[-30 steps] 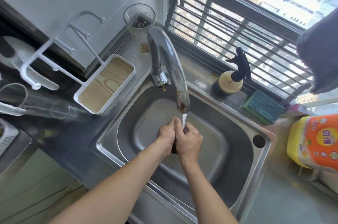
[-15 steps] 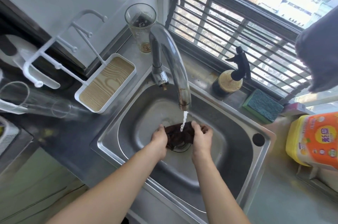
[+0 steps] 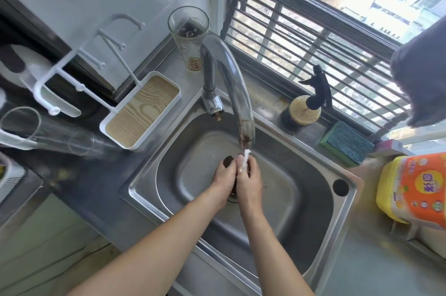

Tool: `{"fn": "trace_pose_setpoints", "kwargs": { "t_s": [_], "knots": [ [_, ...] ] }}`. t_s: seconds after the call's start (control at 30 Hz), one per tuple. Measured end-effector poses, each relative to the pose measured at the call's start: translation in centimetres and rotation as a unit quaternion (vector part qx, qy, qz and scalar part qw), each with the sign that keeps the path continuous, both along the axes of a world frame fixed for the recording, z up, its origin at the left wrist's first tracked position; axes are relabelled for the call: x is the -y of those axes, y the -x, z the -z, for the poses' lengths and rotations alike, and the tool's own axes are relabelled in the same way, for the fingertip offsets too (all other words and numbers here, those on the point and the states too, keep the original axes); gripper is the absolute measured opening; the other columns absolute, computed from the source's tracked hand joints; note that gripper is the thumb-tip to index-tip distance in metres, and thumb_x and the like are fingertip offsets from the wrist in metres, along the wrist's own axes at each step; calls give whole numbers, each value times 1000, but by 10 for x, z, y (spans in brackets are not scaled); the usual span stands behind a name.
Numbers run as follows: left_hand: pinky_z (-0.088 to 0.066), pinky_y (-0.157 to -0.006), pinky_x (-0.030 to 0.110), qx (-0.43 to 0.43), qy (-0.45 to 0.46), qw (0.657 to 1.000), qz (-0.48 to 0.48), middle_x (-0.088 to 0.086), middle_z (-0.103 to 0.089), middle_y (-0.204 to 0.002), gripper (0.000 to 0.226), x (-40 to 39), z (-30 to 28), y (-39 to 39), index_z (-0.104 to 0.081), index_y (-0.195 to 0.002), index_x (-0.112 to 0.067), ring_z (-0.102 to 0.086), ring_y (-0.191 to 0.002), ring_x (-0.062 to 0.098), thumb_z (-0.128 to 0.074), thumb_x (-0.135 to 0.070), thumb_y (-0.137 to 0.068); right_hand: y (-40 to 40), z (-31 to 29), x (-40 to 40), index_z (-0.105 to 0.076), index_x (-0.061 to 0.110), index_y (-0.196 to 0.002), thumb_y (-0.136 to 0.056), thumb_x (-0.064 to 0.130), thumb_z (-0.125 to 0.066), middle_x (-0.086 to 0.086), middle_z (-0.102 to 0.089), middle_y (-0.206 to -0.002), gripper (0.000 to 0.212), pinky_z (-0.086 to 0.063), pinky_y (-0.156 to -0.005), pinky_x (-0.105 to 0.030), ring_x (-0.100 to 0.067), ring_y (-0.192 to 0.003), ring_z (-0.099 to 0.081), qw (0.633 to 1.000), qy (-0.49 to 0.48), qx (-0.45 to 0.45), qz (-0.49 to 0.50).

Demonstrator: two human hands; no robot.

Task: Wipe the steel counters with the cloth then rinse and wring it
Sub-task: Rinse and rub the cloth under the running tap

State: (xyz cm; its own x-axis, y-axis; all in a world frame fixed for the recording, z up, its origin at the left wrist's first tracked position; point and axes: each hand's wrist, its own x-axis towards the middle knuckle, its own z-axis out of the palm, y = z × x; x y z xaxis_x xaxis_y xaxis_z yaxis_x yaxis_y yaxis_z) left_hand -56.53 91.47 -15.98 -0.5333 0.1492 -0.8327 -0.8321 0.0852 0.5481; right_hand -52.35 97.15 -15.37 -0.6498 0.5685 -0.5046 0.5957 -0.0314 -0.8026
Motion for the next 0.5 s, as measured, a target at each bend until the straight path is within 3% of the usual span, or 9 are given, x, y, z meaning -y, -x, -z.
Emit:
{"fn": "trace_pose_setpoints", "kwargs": {
  "t_s": [0.07, 0.1, 0.17, 0.23, 0.37, 0.5],
  "knots": [
    [-52, -73, 34, 16, 10, 1000, -4, 10, -71, -110, 63, -6, 2, 2, -62, -112, -15, -68, -97, 26, -53, -65, -75, 1, 0, -2, -64, 39, -113, -84, 61, -54, 11, -71, -112, 37, -51, -101, -40, -9, -110, -64, 996, 72, 7, 49],
    [-52, -73, 34, 31, 12, 999, -9, 11, -71, -111, 65, -8, 2, 3, -62, -112, -15, -68, -98, 28, -50, -66, -75, 0, 0, -4, -64, 39, -115, -83, 58, -55, 11, -70, -115, 39, -51, -103, -41, -10, -112, -64, 994, 82, 8, 72],
    [-52, -77, 34, 22, 25, 999, -1, 12, -69, -111, 47, -11, -3, 4, -60, -114, -14, -67, -101, 29, -45, -52, -92, -4, 1, -7, -62, 31, -123, -87, 46, -62, 9, -69, -118, 39, -49, -106, -40, -11, -114, -63, 993, 76, 5, 92],
    [-52, -91, 38, -15, 58, 998, 37, 13, -64, -116, 34, -13, -5, 2, -55, -119, -12, -62, -108, 29, -42, -38, -101, -9, 2, -8, -63, 24, -128, -91, 32, -69, 7, -69, -115, 38, -50, -104, -37, -12, -112, -64, 995, 41, 24, 92],
    [-46, -100, 40, -152, 143, 956, 208, 15, -55, -120, 34, -11, 1, -5, -53, -118, -13, -55, -113, 28, -50, -38, -95, -18, 1, -11, -75, 22, -108, -92, 31, -70, 1, -77, -94, 19, -48, -81, -28, -21, -92, -69, 989, -72, 54, 119],
    [-45, -93, 40, -285, 183, 896, 288, 11, -52, -110, 23, 0, 3, -8, -49, -109, -16, -51, -105, 28, -52, -34, -96, -22, -2, -14, -77, 24, -92, -95, 36, -64, 3, -76, -84, 19, -47, -77, -29, -22, -85, -69, 986, -87, 50, 136]
  ]
}}
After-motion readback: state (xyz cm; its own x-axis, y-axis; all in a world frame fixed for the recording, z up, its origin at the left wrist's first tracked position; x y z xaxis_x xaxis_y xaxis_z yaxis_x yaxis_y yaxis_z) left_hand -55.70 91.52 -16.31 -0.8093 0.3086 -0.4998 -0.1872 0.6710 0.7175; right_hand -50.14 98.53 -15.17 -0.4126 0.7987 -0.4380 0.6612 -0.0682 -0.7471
